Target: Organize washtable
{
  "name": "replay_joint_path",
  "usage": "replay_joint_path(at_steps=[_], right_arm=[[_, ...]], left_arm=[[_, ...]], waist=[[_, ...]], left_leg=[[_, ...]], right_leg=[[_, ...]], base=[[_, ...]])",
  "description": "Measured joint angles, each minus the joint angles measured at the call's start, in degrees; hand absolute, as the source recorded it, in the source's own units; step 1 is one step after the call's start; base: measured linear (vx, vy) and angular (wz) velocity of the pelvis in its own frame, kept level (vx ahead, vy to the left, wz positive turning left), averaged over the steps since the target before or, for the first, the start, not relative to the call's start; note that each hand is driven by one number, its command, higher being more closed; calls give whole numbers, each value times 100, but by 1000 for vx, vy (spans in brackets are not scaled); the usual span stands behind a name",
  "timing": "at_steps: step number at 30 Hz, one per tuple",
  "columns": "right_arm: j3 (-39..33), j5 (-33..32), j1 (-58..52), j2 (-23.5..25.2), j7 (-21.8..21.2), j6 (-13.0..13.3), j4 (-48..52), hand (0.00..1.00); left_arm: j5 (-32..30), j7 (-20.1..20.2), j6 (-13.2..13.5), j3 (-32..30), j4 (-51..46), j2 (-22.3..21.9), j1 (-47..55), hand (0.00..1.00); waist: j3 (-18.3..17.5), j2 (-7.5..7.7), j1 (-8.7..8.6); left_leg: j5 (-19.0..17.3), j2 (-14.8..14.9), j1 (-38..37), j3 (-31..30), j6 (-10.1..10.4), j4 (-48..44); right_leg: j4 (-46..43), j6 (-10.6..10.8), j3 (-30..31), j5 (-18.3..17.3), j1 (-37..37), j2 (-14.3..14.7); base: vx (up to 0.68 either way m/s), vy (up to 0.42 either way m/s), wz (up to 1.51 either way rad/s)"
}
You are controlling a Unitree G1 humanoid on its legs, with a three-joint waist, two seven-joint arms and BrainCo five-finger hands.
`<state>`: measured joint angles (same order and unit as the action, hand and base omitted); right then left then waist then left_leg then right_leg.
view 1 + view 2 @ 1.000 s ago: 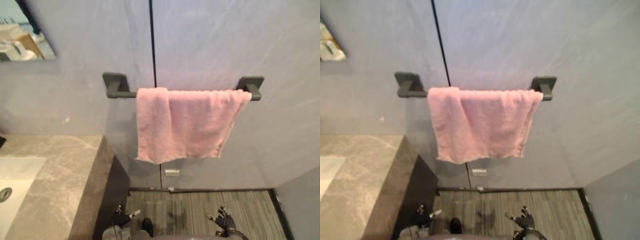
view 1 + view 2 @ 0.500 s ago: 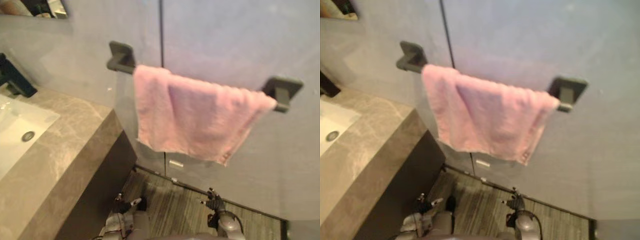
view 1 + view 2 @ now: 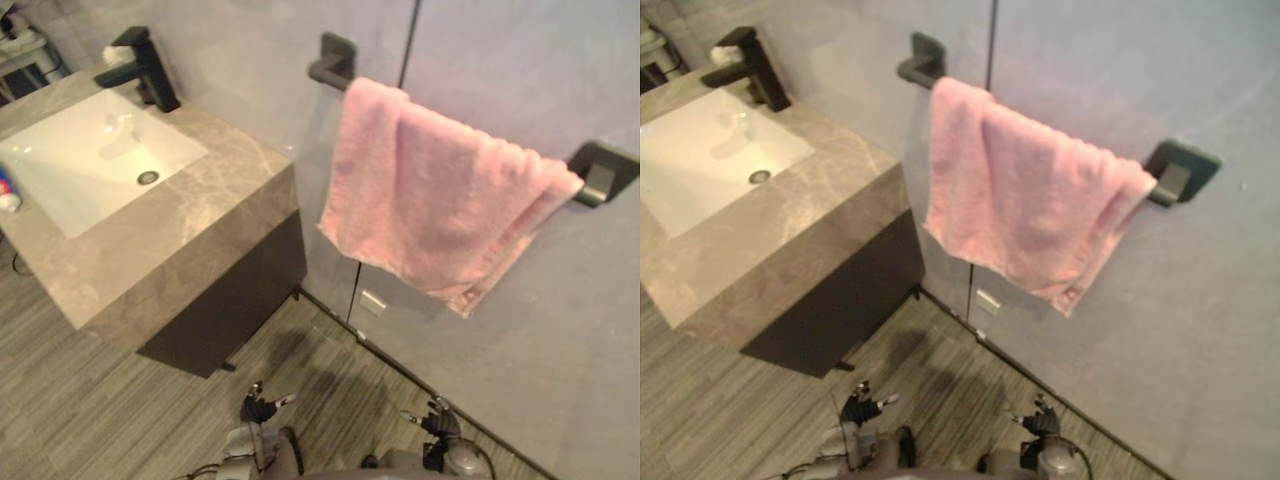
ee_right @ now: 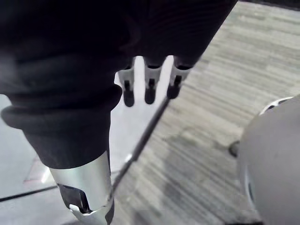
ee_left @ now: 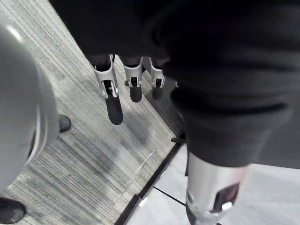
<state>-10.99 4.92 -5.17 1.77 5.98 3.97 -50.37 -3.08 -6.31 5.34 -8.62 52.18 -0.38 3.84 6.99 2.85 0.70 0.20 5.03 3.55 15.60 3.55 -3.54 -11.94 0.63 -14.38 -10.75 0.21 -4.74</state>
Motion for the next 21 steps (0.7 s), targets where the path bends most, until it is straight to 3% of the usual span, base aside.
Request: replay_joint_path(at_steps=[2,5,7,8,9,10,11,12,13,15,17,19,20,21], right_arm=[[-78,19,21,-102,4,-8,-138,0],[-150,33,13,-112,2,-42,-281,0],[-139,109,5,-64,0,-50,-280,0],[-146,172,-6,-61,0,-60,-278,0],[-146,182,-6,-61,0,-62,-277,0],[-145,202,-145,-13,-3,-51,-158,0],[-132,193,-326,-22,-15,-25,149,0],[-100,203,-317,7,-39,-13,215,0],[10,207,-310,-28,-77,-24,226,0],[49,203,-323,9,-97,-6,221,0],[115,200,-314,15,-91,-16,208,0],[312,237,-231,5,-95,-32,165,0],[368,238,-151,41,-95,-31,156,0],[438,240,-89,89,-97,-18,167,0]], left_arm=[[-55,-2,-5,49,267,66,-28,0],[-53,-2,1,101,352,173,10,0],[-45,7,4,25,338,253,50,0],[-36,12,4,11,316,274,58,0],[-36,14,3,12,314,279,60,0],[-28,16,0,-44,218,254,84,0],[-16,-5,11,-62,106,224,147,0],[71,4,-7,-177,146,211,121,0],[74,4,4,-248,140,200,169,0],[77,2,10,-289,131,204,170,0],[104,7,13,-353,73,231,179,0],[119,-9,13,-343,11,207,178,0],[120,-12,18,-343,8,173,176,0],[125,3,16,-331,3,137,161,0]], waist=[[16,-145,-57],[31,-169,-65],[102,-37,-30],[112,18,-30],[110,27,-31],[102,151,-59],[94,-43,-28],[192,-16,54],[168,-59,31],[140,-37,12],[130,82,86],[108,85,246],[113,44,291],[134,9,320]], left_leg=[[542,-165,-343,-78,-131,950],[589,-222,-374,-150,-197,953],[502,-414,-367,-206,-244,952],[403,-583,-317,-418,-311,953],[375,-613,-309,-468,-311,953],[-102,-843,114,-513,-768,-456],[-1065,-739,370,-656,-835,-1394],[-1225,-839,362,-864,-922,-1580],[-1218,-947,416,-1191,-918,-1550],[-1108,-1033,390,-1714,-770,-1334],[-969,-1171,338,-1942,-694,-1228],[-880,-1353,254,-2307,-791,-1247],[-848,-1364,259,-2443,-745,-1246],[-792,-1401,326,-2637,-655,-1267]], right_leg=[[269,72,2,170,72,28],[289,104,-27,242,143,-10],[-126,281,-119,-115,28,-215],[-439,563,-213,-360,-62,-400],[-470,632,-220,-404,-60,-427],[-868,1349,-76,-918,-137,-544],[-1315,1095,479,-691,-193,-179],[-1999,528,1006,-676,-377,-124],[-2500,399,1423,-752,-719,-1],[-2460,398,2085,-872,-956,278],[-2230,416,2177,-862,-945,193],[-1927,368,1900,-855,-957,24],[-1795,355,1740,-847,-969,32],[-1425,203,1471,-725,-941,57]], base=[[-142,76,10],[-156,83,12],[-187,108,33],[-142,100,54],[-1,97,116],[143,80,127],[173,91,149],[135,118,119],[65,113,113],[149,71,159],[197,-6,156],[216,-60,119],[241,-104,116],[213,-130,115]])
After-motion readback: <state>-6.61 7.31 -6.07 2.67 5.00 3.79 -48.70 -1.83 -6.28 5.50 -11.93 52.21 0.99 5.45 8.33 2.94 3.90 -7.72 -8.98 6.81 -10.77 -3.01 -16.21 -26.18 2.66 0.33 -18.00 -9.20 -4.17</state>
